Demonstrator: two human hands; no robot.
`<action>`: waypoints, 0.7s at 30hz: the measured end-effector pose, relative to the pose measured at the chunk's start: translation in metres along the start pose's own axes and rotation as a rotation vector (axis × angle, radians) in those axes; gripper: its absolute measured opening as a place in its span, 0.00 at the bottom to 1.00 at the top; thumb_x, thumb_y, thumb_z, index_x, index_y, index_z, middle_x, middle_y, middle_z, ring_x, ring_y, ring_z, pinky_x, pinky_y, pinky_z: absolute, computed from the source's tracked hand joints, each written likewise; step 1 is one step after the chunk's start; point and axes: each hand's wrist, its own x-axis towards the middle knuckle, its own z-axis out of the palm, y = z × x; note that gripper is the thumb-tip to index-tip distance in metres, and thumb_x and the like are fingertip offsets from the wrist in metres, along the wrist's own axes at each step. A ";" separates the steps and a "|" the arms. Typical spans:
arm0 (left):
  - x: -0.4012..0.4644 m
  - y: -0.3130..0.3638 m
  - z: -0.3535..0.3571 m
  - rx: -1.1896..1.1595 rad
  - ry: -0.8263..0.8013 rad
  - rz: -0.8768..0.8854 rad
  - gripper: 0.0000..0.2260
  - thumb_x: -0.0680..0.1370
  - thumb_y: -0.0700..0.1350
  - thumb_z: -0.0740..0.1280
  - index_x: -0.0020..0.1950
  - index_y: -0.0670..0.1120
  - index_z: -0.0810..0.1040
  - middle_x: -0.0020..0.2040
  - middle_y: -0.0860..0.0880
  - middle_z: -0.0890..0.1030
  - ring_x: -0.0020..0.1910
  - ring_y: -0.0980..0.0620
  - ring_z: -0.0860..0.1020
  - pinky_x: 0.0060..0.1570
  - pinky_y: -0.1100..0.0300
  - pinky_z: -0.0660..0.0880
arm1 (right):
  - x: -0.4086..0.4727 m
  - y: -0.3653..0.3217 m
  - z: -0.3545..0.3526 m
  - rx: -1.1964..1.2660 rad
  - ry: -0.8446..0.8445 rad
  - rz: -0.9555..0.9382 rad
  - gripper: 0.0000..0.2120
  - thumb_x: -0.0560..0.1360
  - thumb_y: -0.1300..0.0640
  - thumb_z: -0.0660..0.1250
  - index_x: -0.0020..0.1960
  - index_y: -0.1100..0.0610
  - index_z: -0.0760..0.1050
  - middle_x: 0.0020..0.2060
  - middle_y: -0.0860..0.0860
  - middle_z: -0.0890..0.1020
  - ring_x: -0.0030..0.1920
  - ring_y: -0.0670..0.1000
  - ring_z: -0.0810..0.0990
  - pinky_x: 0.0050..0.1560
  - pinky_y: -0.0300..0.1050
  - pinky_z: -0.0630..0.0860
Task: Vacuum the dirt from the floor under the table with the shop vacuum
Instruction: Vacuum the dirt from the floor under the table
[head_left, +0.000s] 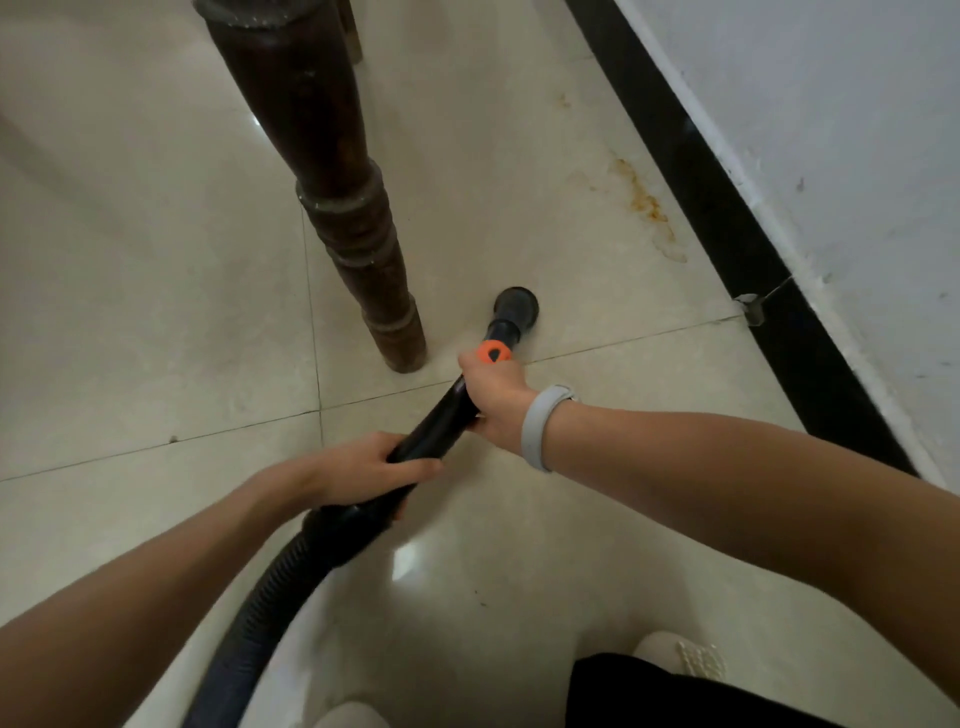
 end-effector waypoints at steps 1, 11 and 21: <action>0.001 -0.001 -0.005 0.042 -0.024 -0.003 0.12 0.78 0.55 0.62 0.49 0.46 0.72 0.35 0.49 0.80 0.32 0.54 0.79 0.38 0.62 0.78 | 0.000 0.004 -0.003 0.022 0.013 0.007 0.12 0.77 0.53 0.62 0.55 0.57 0.63 0.41 0.52 0.70 0.46 0.54 0.72 0.46 0.50 0.77; 0.063 0.061 0.025 0.144 -0.047 0.100 0.20 0.76 0.63 0.60 0.50 0.47 0.74 0.36 0.49 0.81 0.33 0.52 0.79 0.42 0.59 0.78 | 0.014 -0.008 -0.083 0.096 0.339 -0.080 0.11 0.78 0.54 0.60 0.56 0.59 0.64 0.38 0.53 0.71 0.39 0.53 0.73 0.50 0.53 0.77; 0.117 0.131 0.078 0.474 0.310 0.241 0.23 0.76 0.68 0.54 0.47 0.50 0.73 0.37 0.51 0.78 0.39 0.50 0.77 0.39 0.57 0.71 | 0.040 -0.036 -0.181 0.173 0.467 -0.113 0.23 0.79 0.53 0.60 0.70 0.60 0.60 0.57 0.59 0.73 0.52 0.57 0.73 0.47 0.52 0.75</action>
